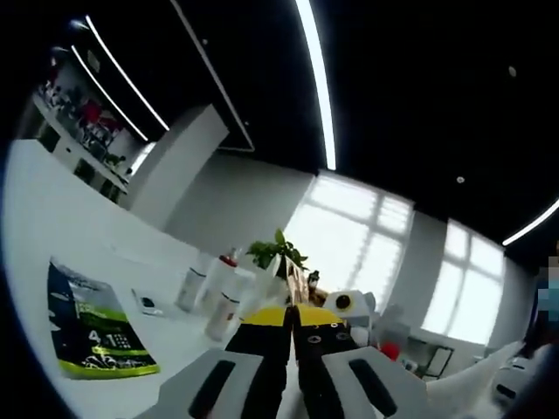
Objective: Arrange the skincare products in the storage area until every visible bottle or jar stands upright without overlapping.
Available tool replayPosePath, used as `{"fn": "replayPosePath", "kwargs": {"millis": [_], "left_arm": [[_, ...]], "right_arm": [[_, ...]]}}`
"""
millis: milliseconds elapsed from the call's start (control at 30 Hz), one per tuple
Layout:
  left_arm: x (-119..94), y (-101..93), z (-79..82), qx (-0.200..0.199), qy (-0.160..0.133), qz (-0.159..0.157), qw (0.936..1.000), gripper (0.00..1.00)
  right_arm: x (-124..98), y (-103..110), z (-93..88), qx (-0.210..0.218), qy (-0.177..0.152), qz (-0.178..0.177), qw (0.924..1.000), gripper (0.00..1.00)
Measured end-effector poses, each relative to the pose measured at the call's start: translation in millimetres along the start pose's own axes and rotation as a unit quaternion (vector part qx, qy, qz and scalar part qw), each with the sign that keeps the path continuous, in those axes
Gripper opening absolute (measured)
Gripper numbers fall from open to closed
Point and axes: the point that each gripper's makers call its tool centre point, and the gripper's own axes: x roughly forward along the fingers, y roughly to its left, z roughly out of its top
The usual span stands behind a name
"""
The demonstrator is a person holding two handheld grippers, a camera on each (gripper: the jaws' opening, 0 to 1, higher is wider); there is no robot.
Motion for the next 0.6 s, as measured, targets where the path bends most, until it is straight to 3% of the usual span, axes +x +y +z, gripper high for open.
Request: {"fn": "replayPosePath", "kwargs": {"millis": [267, 367, 467, 600], "left_arm": [[1, 3.8, 1.4, 0.003, -0.005, 0.006, 1.0, 0.02], [1, 3.0, -1.8, 0.001, -0.003, 0.004, 1.0, 0.04], [1, 4.2, -5.2, 0.004, 0.001, 0.0, 1.0, 0.05], [3, 1.6, -10.6, 0.004, 0.01, -0.007, 0.9999, 0.05]], "right_arm": [[0, -1, 0.5, 0.01, 0.0, 0.0, 0.9999, 0.0], [-1, 1, -2.0, 0.031, 0.011, 0.005, 0.9994, 0.0], [-3, 9, -4.4, 0.08, 0.018, 0.03, 0.9962, 0.0], [-5, 6, 2.1, 0.09, 0.002, 0.029, 0.9955, 0.0]]}}
